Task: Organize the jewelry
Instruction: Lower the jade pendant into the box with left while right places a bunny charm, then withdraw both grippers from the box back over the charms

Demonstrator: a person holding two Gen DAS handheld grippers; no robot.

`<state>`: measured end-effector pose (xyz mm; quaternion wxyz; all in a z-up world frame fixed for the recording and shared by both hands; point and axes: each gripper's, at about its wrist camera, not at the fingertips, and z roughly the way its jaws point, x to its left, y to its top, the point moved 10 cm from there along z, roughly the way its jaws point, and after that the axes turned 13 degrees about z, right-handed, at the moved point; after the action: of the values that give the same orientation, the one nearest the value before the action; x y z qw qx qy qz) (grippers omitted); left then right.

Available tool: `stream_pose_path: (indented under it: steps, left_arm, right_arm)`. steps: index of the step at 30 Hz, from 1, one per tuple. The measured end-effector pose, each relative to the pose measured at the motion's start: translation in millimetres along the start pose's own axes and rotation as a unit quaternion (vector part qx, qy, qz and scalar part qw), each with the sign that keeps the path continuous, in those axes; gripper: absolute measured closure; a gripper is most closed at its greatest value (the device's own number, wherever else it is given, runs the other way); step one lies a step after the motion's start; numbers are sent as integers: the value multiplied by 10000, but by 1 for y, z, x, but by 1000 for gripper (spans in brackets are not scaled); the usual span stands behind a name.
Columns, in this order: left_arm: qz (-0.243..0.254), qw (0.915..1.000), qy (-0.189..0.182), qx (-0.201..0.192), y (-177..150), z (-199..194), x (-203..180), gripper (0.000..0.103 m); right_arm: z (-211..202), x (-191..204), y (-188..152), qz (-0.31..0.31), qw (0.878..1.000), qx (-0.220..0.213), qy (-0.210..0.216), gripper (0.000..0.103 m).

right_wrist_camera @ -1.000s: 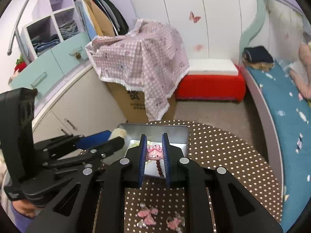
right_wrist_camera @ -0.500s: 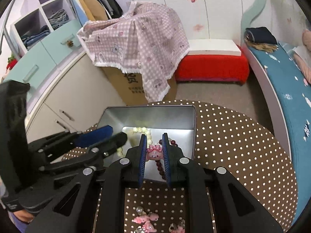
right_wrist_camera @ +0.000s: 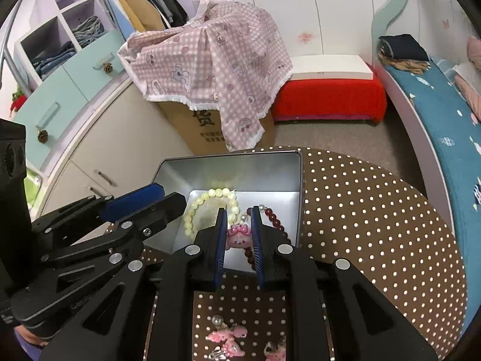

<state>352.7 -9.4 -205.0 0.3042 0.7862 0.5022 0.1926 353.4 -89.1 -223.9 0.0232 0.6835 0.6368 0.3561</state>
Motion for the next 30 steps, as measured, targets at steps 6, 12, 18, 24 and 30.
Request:
stream_pose_path:
  steps: [6,12,18,24,30]
  left_arm:
    - [-39,10000,-63,-51,1,-6,-1,67]
    - [-180,9993,-150,-283,2,-28,-10,54]
    - [-338,9969,-43,-714,-4,-64,-22,35]
    - [-475,9949,81,-882,-26,-84,-36,32]
    - [-377,9974,45,-618,-61,-67,-57,32]
  right_arm:
    - [-9,-4,-1,100,9999,-19,61,84]
    - [-42,-11,4,100,9990,-436,-84,70]
    - [-90,-20,1,-30,9955,-931,-194,58]
    - [-124,-43,-21,-91,9910,-1256,-450,52]
    - [-131,-74,-54,2,9899,-1245,-674,50]
